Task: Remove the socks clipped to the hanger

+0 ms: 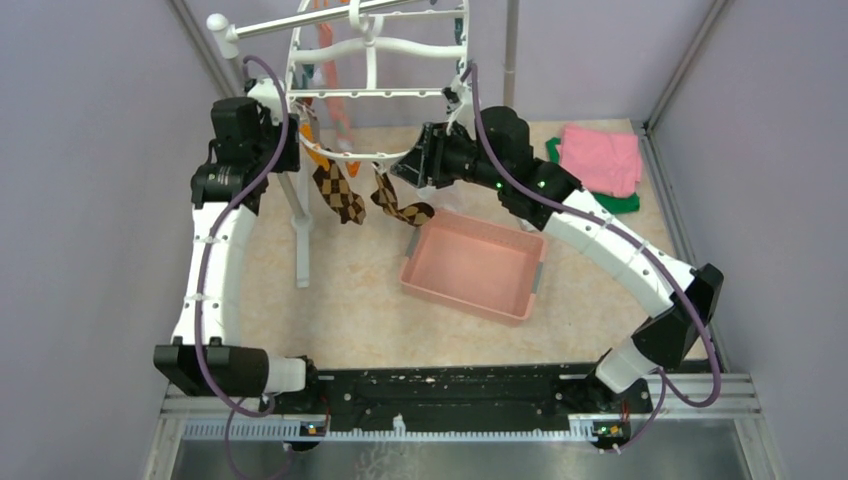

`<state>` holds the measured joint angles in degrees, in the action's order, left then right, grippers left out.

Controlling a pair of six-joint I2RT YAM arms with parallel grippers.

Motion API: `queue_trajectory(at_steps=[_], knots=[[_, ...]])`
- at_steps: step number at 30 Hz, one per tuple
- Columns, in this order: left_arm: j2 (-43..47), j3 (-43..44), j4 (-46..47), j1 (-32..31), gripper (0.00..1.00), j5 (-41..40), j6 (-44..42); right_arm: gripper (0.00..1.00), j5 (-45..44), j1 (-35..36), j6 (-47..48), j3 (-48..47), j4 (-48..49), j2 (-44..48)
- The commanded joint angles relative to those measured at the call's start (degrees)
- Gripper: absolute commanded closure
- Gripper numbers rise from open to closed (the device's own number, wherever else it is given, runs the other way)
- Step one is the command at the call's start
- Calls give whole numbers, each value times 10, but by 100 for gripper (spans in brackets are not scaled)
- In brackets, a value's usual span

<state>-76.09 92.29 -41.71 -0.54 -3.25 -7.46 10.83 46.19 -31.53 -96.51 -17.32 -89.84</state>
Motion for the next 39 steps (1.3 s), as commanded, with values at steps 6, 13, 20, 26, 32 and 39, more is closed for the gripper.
queue_trajectory(at_steps=[6, 13, 20, 26, 32, 39], knots=[[-49, 2, 80, 20, 52, 0, 3, 51, -1, 6, 15, 38, 13, 53], [-94, 7, 111, 68, 69, 17, -10, 50, 3, 7, 13, 41, 15, 58], [-155, 41, 121, 76, 74, 52, -15, 49, 38, 7, 18, 43, 8, 61], [-143, 44, 88, 76, 69, 96, -9, 36, 44, 3, 58, 70, -35, 120], [-50, 14, 21, 77, 36, 157, -9, 31, -3, -145, 48, 154, -28, 223], [2, 64, -94, 76, 2, 223, -23, 15, 97, -240, 186, 151, 50, 159]])
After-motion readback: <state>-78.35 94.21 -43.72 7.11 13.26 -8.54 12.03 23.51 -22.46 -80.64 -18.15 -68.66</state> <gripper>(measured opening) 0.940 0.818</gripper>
